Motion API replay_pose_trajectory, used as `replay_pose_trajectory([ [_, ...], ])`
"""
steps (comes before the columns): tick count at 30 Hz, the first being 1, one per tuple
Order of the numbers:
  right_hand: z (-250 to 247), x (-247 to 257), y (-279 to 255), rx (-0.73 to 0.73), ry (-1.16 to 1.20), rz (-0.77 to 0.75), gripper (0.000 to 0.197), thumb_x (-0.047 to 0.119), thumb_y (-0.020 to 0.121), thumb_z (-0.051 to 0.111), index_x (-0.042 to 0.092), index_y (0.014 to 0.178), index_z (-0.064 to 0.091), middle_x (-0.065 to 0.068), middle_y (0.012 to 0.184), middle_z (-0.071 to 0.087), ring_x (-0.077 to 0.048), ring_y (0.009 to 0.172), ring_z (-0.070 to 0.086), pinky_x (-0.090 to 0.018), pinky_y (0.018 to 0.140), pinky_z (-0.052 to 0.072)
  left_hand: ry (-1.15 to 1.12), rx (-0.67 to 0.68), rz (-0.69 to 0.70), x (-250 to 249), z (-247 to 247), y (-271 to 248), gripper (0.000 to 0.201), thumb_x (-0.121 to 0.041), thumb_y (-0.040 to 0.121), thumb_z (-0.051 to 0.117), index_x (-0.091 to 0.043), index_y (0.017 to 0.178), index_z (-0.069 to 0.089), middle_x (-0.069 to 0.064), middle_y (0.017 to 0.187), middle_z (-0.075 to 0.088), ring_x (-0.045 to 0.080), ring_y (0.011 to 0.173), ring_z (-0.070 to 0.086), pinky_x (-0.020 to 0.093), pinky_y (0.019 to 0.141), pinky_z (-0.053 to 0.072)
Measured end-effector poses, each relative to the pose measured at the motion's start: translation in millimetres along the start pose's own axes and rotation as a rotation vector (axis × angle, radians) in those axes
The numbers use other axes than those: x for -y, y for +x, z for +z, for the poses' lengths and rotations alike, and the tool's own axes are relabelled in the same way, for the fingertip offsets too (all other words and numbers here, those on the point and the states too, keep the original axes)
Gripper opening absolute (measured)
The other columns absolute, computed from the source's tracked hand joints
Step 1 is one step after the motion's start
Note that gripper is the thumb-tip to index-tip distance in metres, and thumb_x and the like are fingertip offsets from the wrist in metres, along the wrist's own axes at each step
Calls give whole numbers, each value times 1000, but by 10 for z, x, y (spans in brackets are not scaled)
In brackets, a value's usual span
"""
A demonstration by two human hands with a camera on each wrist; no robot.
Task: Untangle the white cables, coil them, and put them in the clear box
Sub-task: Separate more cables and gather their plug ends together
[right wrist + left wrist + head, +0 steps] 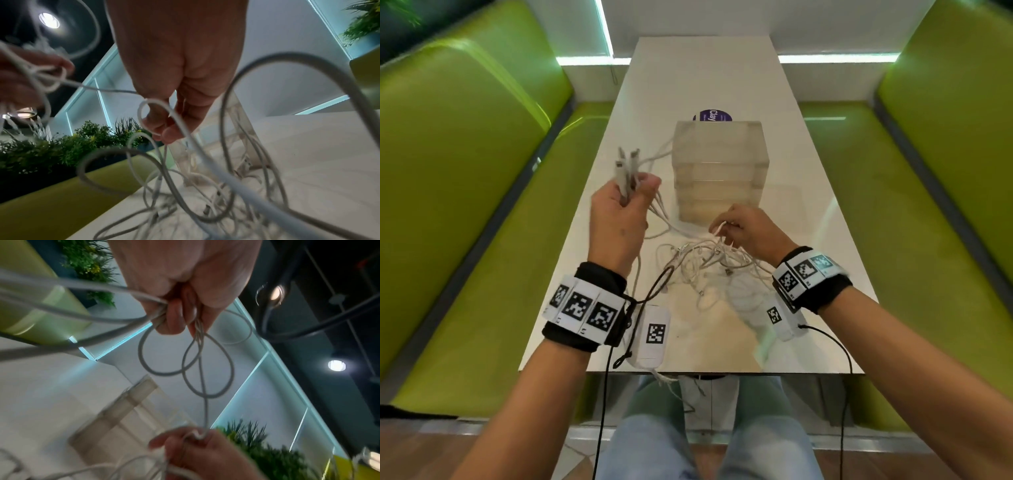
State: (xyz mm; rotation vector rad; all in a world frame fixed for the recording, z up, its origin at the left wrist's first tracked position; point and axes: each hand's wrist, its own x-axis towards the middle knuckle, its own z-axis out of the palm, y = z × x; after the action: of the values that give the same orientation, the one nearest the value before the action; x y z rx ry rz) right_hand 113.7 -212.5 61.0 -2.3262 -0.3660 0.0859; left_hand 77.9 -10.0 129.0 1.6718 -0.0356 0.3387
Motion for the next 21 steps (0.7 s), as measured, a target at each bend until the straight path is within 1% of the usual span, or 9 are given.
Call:
replay_pose_trajectory([
  [2, -65, 76, -10, -29, 5, -24, 20, 2, 90, 54, 4, 98, 72, -11, 87, 56, -21, 64, 59, -12, 55, 44, 132, 117, -59, 120, 89, -59, 13, -24, 90, 63, -22, 77, 63, -10, 60, 51, 2, 48, 40, 25, 52, 36],
  [4, -97, 165, -31, -63, 24, -89, 20, 2, 88, 54, 5, 96, 72, 1, 81, 55, -11, 67, 52, -17, 59, 40, 198, 230, -125, 234, 226, -133, 18, -33, 88, 65, -18, 78, 66, -10, 58, 56, 4, 49, 44, 27, 54, 37],
  [6, -104, 276, -64, -80, -111, -175, 19, 14, 90, 55, 4, 91, 71, 2, 79, 50, -10, 67, 45, -24, 61, 35, 225, 308, -155, 324, 357, -193, 37, -43, 85, 65, -7, 80, 67, 2, 62, 61, 12, 56, 45, 29, 56, 36],
  [9, -135, 398, -89, -78, -248, -240, 33, 27, 88, 48, 2, 83, 68, -11, 82, 50, -16, 70, 44, -31, 59, 37, 221, 333, -165, 379, 448, -228, 44, -45, 84, 66, -4, 69, 58, -1, 54, 46, 13, 51, 36, 30, 52, 27],
  [12, -135, 378, -77, -92, -174, -220, 16, 17, 90, 57, 7, 84, 68, -5, 82, 48, -14, 69, 45, -27, 64, 44, 164, 299, -134, 368, 418, -215, 31, -38, 87, 64, -8, 77, 69, 10, 67, 66, 20, 61, 55, 39, 58, 43],
  [14, -95, 321, -64, -73, -198, -207, 10, 17, 90, 60, 12, 82, 65, 5, 79, 43, -10, 68, 43, -17, 63, 39, 117, 247, -103, 293, 347, -193, 19, -28, 89, 63, -20, 75, 73, -2, 72, 72, 12, 67, 62, 31, 66, 47],
  [16, -80, 223, -38, -21, -223, -131, 6, 10, 86, 63, 6, 85, 66, 5, 79, 44, -14, 74, 48, -23, 70, 41, 114, 205, -69, 204, 253, -171, 23, -20, 91, 61, -24, 70, 69, -17, 54, 61, -1, 52, 50, 18, 55, 39],
  [19, -118, 94, -61, 45, -173, 2, 8, 6, 85, 62, 4, 88, 70, -4, 84, 62, -21, 81, 62, -34, 79, 51, 131, 212, -58, 123, 75, -167, 23, -21, 92, 60, -17, 71, 67, -16, 42, 50, 0, 42, 38, 14, 45, 33],
  [21, -160, 107, -135, -7, -53, 37, 8, 7, 85, 64, 9, 91, 69, -1, 79, 65, -8, 72, 62, -22, 66, 50, 164, 253, -77, 107, -20, -185, 24, -24, 93, 59, -13, 74, 68, -15, 41, 48, 1, 41, 36, 15, 44, 31],
])
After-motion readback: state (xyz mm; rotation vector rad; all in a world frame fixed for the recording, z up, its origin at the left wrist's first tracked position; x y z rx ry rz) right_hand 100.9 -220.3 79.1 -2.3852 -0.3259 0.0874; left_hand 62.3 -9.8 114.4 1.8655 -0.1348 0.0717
